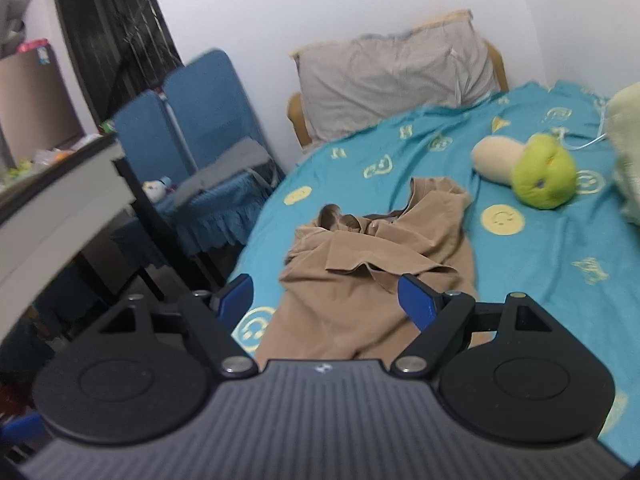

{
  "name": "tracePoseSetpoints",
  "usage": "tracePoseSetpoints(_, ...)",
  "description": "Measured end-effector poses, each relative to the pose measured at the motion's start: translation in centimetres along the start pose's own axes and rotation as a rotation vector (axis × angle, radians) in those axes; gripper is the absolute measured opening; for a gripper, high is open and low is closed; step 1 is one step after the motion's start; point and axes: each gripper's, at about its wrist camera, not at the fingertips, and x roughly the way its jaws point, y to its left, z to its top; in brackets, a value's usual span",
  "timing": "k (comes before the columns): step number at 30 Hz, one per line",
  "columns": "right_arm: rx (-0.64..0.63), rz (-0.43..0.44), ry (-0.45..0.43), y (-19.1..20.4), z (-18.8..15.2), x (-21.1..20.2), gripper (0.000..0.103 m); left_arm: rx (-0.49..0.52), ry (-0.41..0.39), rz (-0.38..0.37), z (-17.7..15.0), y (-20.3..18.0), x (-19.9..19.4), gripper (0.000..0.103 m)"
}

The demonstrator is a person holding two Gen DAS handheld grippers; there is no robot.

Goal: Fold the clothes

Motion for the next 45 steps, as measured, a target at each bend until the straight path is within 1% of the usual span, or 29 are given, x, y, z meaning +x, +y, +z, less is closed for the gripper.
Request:
tracePoseSetpoints(1, -0.013, -0.012, 0.014, -0.1, 0.3, 2.0, 0.082, -0.019, -0.001, 0.0, 0.1, 0.5, 0.5, 0.103)
tracePoseSetpoints(3, -0.086, -0.036, 0.03, 0.4, 0.3, 5.3, 0.082, -0.06, -0.002, -0.007, 0.3, 1.7, 1.5, 0.103)
tracePoseSetpoints(5, -0.161, -0.055, 0.046, 0.9, 0.1, 8.3, 0.081, -0.09, 0.022, -0.004, 0.4, 2.6, 2.8, 0.103)
tracePoseSetpoints(6, -0.192, -0.061, 0.057, 1.1, 0.0, 9.6, 0.08, -0.109, 0.032, -0.006, 0.4, 3.1, 3.5, 0.103)
tracePoseSetpoints(7, -0.223, -0.067, 0.067, 1.3, -0.1, 10.9, 0.075, -0.127, 0.043, -0.01, 0.4, 3.5, 4.0, 0.103)
tracePoseSetpoints(9, -0.261, -0.091, 0.081, 1.5, -0.3, 12.5, 0.072, -0.164, 0.065, -0.019, 0.4, 4.3, 4.9, 0.103)
tracePoseSetpoints(11, -0.295, -0.116, 0.094, 1.7, -0.5, 14.0, 0.071, -0.203, 0.08, -0.037, 0.3, 5.0, 5.3, 0.103)
tracePoseSetpoints(12, -0.312, -0.128, 0.1, 1.7, -0.6, 14.7, 0.062, -0.222, 0.085, -0.051, 0.2, 5.3, 5.3, 0.103)
tracePoseSetpoints(13, -0.329, -0.141, 0.107, 1.8, -0.7, 15.4, 0.045, -0.242, 0.089, -0.065, 0.1, 5.5, 5.3, 0.103)
tracePoseSetpoints(14, -0.311, -0.151, 0.104, 1.5, -0.6, 15.7, 0.035, -0.261, 0.094, -0.079, 0.0, 5.8, 5.3, 0.103)
tracePoseSetpoints(15, -0.274, -0.16, 0.093, 1.0, -0.3, 15.7, 0.019, -0.26, 0.093, -0.074, -0.1, 5.9, 5.2, 0.103)
tracePoseSetpoints(16, -0.23, -0.166, 0.065, 0.3, 0.1, 15.5, 0.012, -0.259, 0.093, -0.07, -0.1, 5.9, 5.0, 0.103)
tracePoseSetpoints(17, -0.183, -0.171, 0.031, -0.4, 0.5, 15.2, 0.01, -0.257, 0.088, -0.069, -0.2, 5.9, 4.8, 0.103)
tracePoseSetpoints(19, -0.14, -0.168, 0.005, -1.6, 0.8, 14.8, 0.006, -0.253, 0.083, -0.064, -0.5, 5.9, 4.5, 0.103)
tracePoseSetpoints(26, -0.017, -0.15, -0.062, -5.6, 1.9, 13.6, 0.005, -0.224, 0.115, -0.05, -0.8, 4.8, 5.6, 0.103)
tracePoseSetpoints(30, 0.054, -0.14, -0.1, -7.9, 2.5, 12.9, 0.008, -0.214, 0.141, -0.042, -1.1, 4.3, 6.7, 0.103)
tracePoseSetpoints(32, 0.013, -0.067, -0.07, -7.3, 2.0, 12.8, 0.009, -0.213, 0.152, -0.046, -1.2, 4.0, 7.2, 0.103)
tracePoseSetpoints(33, -0.025, -0.04, -0.055, -6.7, 1.7, 12.7, 0.014, -0.208, 0.156, -0.045, -1.3, 3.8, 7.5, 0.103)
tracePoseSetpoints(34, -0.065, -0.016, -0.051, -5.9, 1.3, 12.6, 0.029, -0.2, 0.161, -0.042, -1.4, 3.7, 7.7, 0.103)
tracePoseSetpoints(35, -0.106, 0.007, -0.055, -5.1, 0.9, 12.5, 0.041, -0.192, 0.165, -0.039, -1.5, 3.5, 7.9, 0.103)
tracePoseSetpoints(36, -0.148, 0.03, -0.062, -4.4, 0.4, 12.3, 0.071, -0.186, 0.168, -0.036, -1.6, 3.4, 8.1, 0.103)
tracePoseSetpoints(37, -0.19, 0.052, -0.069, -3.6, -0.1, 12.2, 0.09, -0.181, 0.171, -0.032, -1.7, 3.2, 8.2, 0.103)
tracePoseSetpoints(38, -0.232, 0.075, -0.075, -2.8, -0.6, 12.0, 0.089, -0.178, 0.173, -0.027, -1.8, 3.2, 8.4, 0.103)
tracePoseSetpoints(41, -0.251, 0.08, -0.026, -1.8, -1.4, 12.5, 0.087, -0.177, 0.177, -0.011, -2.0, 3.2, 8.9, 0.103)
tracePoseSetpoints(42, -0.256, 0.058, -0.01, -1.8, -1.5, 12.8, 0.083, -0.179, 0.181, -0.006, -2.1, 3.3, 9.1, 0.103)
tracePoseSetpoints(43, -0.261, 0.028, 0.005, -1.9, -1.4, 13.1, 0.063, -0.181, 0.185, 0.0, -2.2, 3.3, 9.2, 0.103)
tracePoseSetpoints(44, -0.266, -0.002, 0.021, -2.0, -1.4, 13.4, 0.049, -0.183, 0.189, 0.005, -2.3, 3.3, 9.4, 0.102)
tracePoseSetpoints(45, -0.271, -0.032, 0.036, -2.1, -1.4, 13.8, 0.016, -0.182, 0.193, 0.009, -2.3, 3.3, 9.5, 0.102)
